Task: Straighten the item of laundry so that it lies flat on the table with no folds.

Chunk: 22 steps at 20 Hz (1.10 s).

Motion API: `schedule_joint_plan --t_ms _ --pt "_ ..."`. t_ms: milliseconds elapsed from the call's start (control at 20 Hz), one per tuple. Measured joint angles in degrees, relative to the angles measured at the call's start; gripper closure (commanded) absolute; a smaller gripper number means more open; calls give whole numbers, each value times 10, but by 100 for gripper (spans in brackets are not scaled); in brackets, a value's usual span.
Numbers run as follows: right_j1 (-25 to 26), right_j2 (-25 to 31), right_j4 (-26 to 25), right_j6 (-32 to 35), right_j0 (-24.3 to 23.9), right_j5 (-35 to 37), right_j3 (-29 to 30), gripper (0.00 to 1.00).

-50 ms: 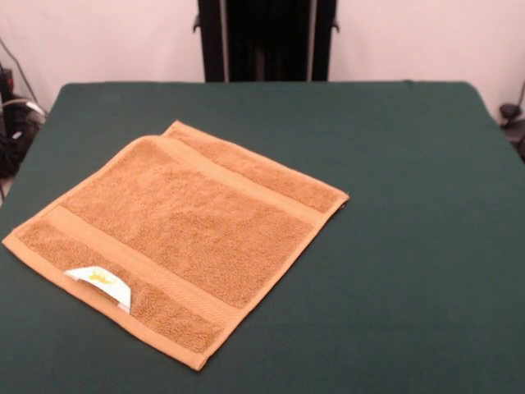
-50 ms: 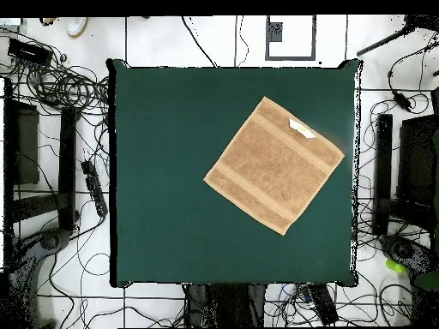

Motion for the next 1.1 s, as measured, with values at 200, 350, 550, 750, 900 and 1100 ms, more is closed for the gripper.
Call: schedule_joint_plan --t_ms 200,350,550,750,900,1100 --pt "-7 3 0 0 -3 4 18 100" --pt "-25 7 7 0 -11 24 25 100" --pt "-72 18 31 -3 -45 101 25 100" --pt "-108 25 45 -15 -75 168 15 100" --pt "-135 26 56 -35 -98 214 2 100" --pt "-142 27 59 -47 -102 215 -2 100"
